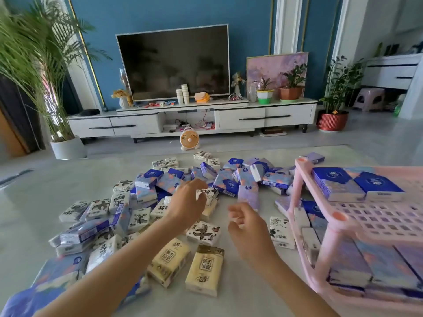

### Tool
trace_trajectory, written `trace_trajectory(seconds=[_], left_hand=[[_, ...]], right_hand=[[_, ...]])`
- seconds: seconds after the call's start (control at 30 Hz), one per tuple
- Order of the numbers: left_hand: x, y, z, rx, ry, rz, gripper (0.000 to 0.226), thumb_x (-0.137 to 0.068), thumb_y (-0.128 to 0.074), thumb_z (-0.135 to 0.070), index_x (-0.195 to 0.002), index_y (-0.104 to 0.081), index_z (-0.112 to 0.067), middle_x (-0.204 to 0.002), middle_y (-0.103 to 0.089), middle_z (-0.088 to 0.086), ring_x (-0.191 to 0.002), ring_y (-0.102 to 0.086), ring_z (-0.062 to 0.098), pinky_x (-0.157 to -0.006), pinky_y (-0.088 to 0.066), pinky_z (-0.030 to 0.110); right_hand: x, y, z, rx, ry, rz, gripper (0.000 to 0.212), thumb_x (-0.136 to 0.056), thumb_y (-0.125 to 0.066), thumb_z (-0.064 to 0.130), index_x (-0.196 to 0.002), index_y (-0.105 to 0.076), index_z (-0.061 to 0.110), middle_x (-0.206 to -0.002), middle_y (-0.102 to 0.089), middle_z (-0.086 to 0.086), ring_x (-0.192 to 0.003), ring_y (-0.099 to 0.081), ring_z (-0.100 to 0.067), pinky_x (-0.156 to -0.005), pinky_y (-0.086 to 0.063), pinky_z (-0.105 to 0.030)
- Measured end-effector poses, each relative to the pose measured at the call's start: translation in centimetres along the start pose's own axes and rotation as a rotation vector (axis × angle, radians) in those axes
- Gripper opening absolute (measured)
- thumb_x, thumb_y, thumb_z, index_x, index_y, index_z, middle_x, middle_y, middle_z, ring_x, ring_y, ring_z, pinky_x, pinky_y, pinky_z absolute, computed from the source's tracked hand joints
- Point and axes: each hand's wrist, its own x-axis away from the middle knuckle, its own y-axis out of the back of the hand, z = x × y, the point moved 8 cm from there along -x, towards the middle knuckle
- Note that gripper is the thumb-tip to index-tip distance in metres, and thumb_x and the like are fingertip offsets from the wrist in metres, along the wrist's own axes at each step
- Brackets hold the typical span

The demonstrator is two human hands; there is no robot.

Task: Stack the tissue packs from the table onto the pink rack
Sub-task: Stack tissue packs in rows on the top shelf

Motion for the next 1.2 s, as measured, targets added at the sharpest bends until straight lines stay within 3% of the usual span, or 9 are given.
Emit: trace_trajectory(seconds=[0.1, 0.2, 0.47, 0.53, 0.63, 0.77, 0.87, 1.07, 1.2], left_hand=[[-2.0, -2.6, -0.5, -0.051, -0.042, 0.047, 0.034, -0.093, -0.048, -0.012, -0.127, -0.052, -0.015, -0.135, -0.051, 0.002, -0.123, -0.046, 0.019, -0.103, -0.036, 0.031], [-4.7, -5.0, -0.6, -0.063, -0.014, 0.072, 0.042, -0.093, -0.049, -0.016, -0.135, -0.043, -0.017, -0.140, -0.044, 0.005, -0.130, -0.037, 0.022, -0.107, -0.031, 0.034], [-12.0, -9.7, 2.3, -0.237, 0.188, 0.245, 0.054, -0.086, -0.058, -0.036, -0.130, -0.039, -0.013, -0.127, -0.051, 0.010, -0.114, -0.050, 0.029, -0.094, -0.045, 0.043], [-12.7, -10.7, 2.4, -0.259, 0.171, 0.341, 0.062, -0.082, -0.063, -0.043, -0.132, -0.041, -0.015, -0.128, -0.050, 0.010, -0.115, -0.049, 0.028, -0.095, -0.045, 0.039], [-13.0, -11.4, 1.6, -0.331, 0.115, 0.431, 0.041, -0.080, -0.065, -0.042, -0.111, -0.053, -0.017, -0.113, -0.053, 0.008, -0.101, -0.052, 0.023, -0.085, -0.044, 0.031], [-12.4, -10.5, 0.2, -0.534, 0.035, 0.436, 0.042, -0.079, -0.065, -0.034, -0.114, -0.057, -0.012, -0.114, -0.058, 0.005, -0.104, -0.056, 0.025, -0.083, -0.048, 0.031], [-10.4, -8.8, -1.0, -0.627, -0.026, 0.432, 0.022, -0.084, -0.056, -0.017, -0.104, -0.060, -0.010, -0.099, -0.057, 0.009, -0.097, -0.058, 0.027, -0.075, -0.046, 0.031], [-5.9, -0.4, -2.5, 0.016, 0.168, 0.206, 0.024, -0.091, -0.051, -0.010, -0.067, -0.050, -0.008, -0.067, -0.046, 0.008, -0.059, -0.039, 0.019, -0.052, -0.026, 0.026], [-2.4, 5.8, -6.9, 0.481, 0.318, -0.016, 0.023, -0.086, -0.060, -0.020, -0.068, -0.053, -0.008, -0.051, -0.051, 0.004, -0.053, -0.042, 0.016, -0.053, -0.032, 0.025]], right_hand=[[-3.5, 1.0, -1.9, 0.142, -0.041, -0.239, 0.043, -0.083, -0.058, 0.006, -0.124, -0.049, 0.008, -0.121, -0.052, -0.012, -0.114, -0.048, -0.026, -0.094, -0.036, -0.030], [-6.1, 0.9, -3.8, 0.334, -0.068, -0.380, 0.056, -0.081, -0.064, 0.018, -0.131, -0.042, 0.008, -0.124, -0.049, -0.017, -0.118, -0.043, -0.032, -0.097, -0.032, -0.035], [-8.0, 0.1, -6.3, 0.700, -0.022, -0.615, 0.079, -0.047, -0.087, 0.030, -0.114, -0.058, 0.000, -0.082, -0.061, -0.018, -0.070, -0.061, -0.036, -0.061, -0.051, -0.037], [-7.8, 0.2, -6.2, 0.693, -0.009, -0.628, 0.077, -0.045, -0.087, 0.025, -0.112, -0.059, 0.000, -0.076, -0.060, -0.016, -0.067, -0.061, -0.034, -0.059, -0.051, -0.036], [-7.6, 0.3, -6.0, 0.607, 0.000, -0.617, 0.074, -0.044, -0.083, 0.021, -0.112, -0.058, 0.002, -0.076, -0.059, -0.013, -0.068, -0.060, -0.033, -0.060, -0.052, -0.035], [-6.0, 0.9, -4.8, 0.400, 0.158, -0.640, 0.059, -0.059, -0.068, 0.021, -0.113, -0.053, 0.005, -0.092, -0.060, -0.011, -0.081, -0.060, -0.031, -0.070, -0.052, -0.032], [-3.4, 1.1, -2.0, 0.277, 0.286, -0.629, 0.053, -0.071, -0.054, 0.031, -0.118, -0.045, 0.009, -0.103, -0.057, -0.008, -0.094, -0.051, -0.021, -0.080, -0.046, -0.026], [3.8, 4.3, 6.3, 0.075, 0.509, -0.493, 0.047, -0.079, -0.054, 0.039, -0.120, -0.037, 0.022, -0.110, -0.053, 0.001, -0.101, -0.054, -0.013, -0.087, -0.044, -0.019], [8.7, 10.4, 11.0, 0.013, 0.707, -0.638, 0.045, -0.073, -0.060, 0.031, -0.113, -0.047, 0.016, -0.106, -0.057, 0.000, -0.100, -0.053, -0.002, -0.085, -0.040, -0.005]])
